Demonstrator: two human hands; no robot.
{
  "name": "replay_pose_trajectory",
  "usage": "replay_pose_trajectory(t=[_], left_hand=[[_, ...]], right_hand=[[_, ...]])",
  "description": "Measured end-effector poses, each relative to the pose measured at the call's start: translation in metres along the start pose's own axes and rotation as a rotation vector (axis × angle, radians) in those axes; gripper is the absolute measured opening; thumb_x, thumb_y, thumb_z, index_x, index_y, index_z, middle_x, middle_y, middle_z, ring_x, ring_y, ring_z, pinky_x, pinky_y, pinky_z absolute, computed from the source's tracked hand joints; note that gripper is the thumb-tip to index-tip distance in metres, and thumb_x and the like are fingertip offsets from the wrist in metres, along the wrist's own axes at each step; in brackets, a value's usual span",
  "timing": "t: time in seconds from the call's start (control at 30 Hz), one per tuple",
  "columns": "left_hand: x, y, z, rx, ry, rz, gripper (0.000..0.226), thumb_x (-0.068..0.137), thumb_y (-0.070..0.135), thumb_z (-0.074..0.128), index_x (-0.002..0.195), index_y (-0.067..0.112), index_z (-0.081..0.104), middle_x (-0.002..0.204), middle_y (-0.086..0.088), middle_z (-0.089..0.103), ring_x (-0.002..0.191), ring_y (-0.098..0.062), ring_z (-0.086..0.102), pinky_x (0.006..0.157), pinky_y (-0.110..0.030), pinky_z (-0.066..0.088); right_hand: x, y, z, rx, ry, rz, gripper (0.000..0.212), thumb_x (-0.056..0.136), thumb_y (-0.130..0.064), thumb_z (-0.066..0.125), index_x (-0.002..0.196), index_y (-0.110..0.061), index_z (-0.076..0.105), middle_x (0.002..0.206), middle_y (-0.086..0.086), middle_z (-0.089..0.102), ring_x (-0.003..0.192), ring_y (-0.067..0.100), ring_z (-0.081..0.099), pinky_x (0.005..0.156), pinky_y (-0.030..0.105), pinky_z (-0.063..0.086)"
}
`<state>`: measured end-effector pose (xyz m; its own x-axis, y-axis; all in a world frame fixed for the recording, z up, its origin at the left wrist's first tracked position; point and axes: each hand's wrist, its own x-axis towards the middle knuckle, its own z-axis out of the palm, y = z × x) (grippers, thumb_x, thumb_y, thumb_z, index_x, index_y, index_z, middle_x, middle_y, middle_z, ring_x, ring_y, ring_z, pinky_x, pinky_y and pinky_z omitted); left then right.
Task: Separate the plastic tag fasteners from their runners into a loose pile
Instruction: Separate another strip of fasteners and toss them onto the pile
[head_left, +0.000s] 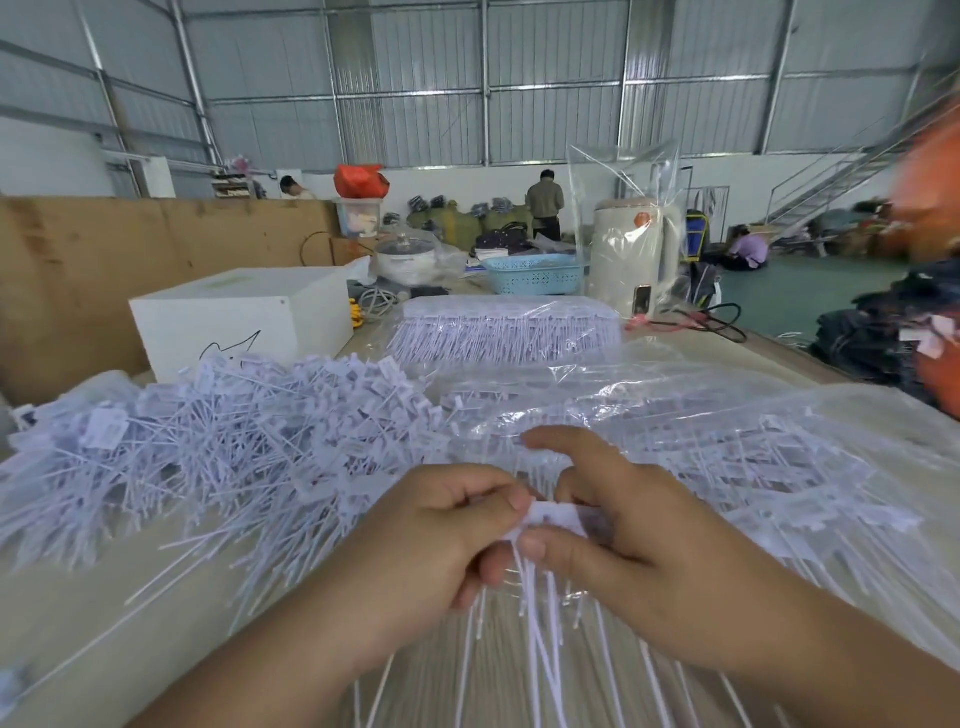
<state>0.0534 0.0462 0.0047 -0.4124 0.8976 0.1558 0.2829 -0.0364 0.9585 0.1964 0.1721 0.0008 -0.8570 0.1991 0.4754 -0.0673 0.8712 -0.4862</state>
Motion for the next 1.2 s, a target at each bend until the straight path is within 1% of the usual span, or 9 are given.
replay_pose_trajectory(t=[0.07,0.17,0.27,0.47,0.6,0.73,0.87,0.93,1.2], left_hand=[[0.002,0.001,-0.005,-0.037,0.051,-0.024,0.021,0.090,0.025,0.060,0.076,0.029,0.076,0.046,0.001,0.052,0.036,-0.008,0.042,0.038,-0.016,0.032],[0.002,-0.001,-0.005,-0.027,0.051,-0.031,0.025,0.093,0.025,0.057,0.076,0.029,0.075,0.045,0.002,0.050,0.035,-0.009,0.039,0.036,-0.016,0.031],[0.003,-0.003,0.003,-0.101,0.103,-0.025,0.023,0.093,0.025,0.057,0.077,0.022,0.075,0.044,0.002,0.045,0.036,-0.009,0.033,0.036,-0.016,0.029],[-0.002,0.013,0.020,-0.710,0.166,-0.158,0.018,0.072,0.025,0.063,0.057,0.015,0.064,0.043,0.003,0.036,0.031,-0.006,0.026,0.032,-0.016,0.023],[-0.002,0.013,0.020,-0.796,0.258,-0.196,0.022,0.090,0.020,0.056,0.070,0.014,0.052,0.042,0.005,0.035,0.030,-0.006,0.025,0.030,-0.014,0.022],[0.000,0.007,0.007,-0.738,0.345,-0.161,0.019,0.098,0.016,0.050,0.082,0.009,0.059,0.046,0.002,0.037,0.033,-0.007,0.027,0.030,-0.017,0.025],[0.000,0.004,0.010,-0.363,0.303,-0.014,0.029,0.098,0.020,0.052,0.082,0.014,0.075,0.046,-0.001,0.044,0.034,-0.011,0.033,0.034,-0.017,0.028],[-0.002,0.001,0.017,-0.224,0.236,0.027,0.029,0.098,0.024,0.051,0.083,0.021,0.076,0.045,0.000,0.046,0.034,-0.013,0.037,0.036,-0.017,0.030],[-0.004,0.000,0.013,-0.005,0.093,0.049,0.021,0.082,0.043,0.066,0.085,0.024,0.074,0.046,0.007,0.050,0.041,-0.010,0.043,0.042,-0.017,0.035]], right_hand=[[0.001,0.001,-0.006,0.002,-0.024,0.031,0.022,0.092,-0.050,0.056,0.105,-0.032,0.058,0.063,-0.013,0.055,0.052,0.006,0.050,0.049,0.019,0.035],[0.001,0.002,-0.009,-0.009,-0.081,0.087,0.024,0.094,-0.045,0.058,0.078,-0.027,0.054,0.058,-0.013,0.051,0.050,0.005,0.046,0.049,0.019,0.030],[0.001,0.001,-0.006,-0.056,0.012,0.115,0.028,0.094,-0.043,0.058,0.070,-0.031,0.049,0.061,-0.017,0.052,0.052,0.007,0.047,0.050,0.025,0.032],[0.004,-0.017,0.009,-0.102,0.304,0.081,0.025,0.090,-0.052,0.047,0.073,-0.033,0.047,0.059,-0.014,0.045,0.056,0.008,0.045,0.053,0.033,0.037],[0.007,-0.024,0.018,-0.256,0.445,0.020,0.028,0.092,-0.043,0.048,0.072,-0.025,0.043,0.059,-0.012,0.041,0.053,0.012,0.045,0.047,0.033,0.037],[0.008,-0.011,0.000,-0.059,0.611,0.117,0.040,0.096,-0.044,0.048,0.063,-0.031,0.030,0.049,-0.008,0.036,0.044,0.009,0.033,0.042,0.028,0.027],[0.000,-0.004,-0.001,0.095,0.171,0.108,0.012,0.091,-0.053,0.047,0.100,-0.046,0.049,0.064,-0.014,0.055,0.048,0.003,0.045,0.046,0.020,0.032],[0.000,-0.004,0.006,0.057,0.044,0.059,0.040,0.093,-0.057,0.045,0.131,-0.044,0.036,0.077,-0.019,0.064,0.056,-0.003,0.054,0.053,0.014,0.035],[0.002,-0.003,0.010,-0.015,0.032,0.053,0.071,0.082,-0.068,0.038,0.144,-0.039,0.020,0.079,-0.025,0.058,0.061,-0.007,0.055,0.058,0.010,0.038]])
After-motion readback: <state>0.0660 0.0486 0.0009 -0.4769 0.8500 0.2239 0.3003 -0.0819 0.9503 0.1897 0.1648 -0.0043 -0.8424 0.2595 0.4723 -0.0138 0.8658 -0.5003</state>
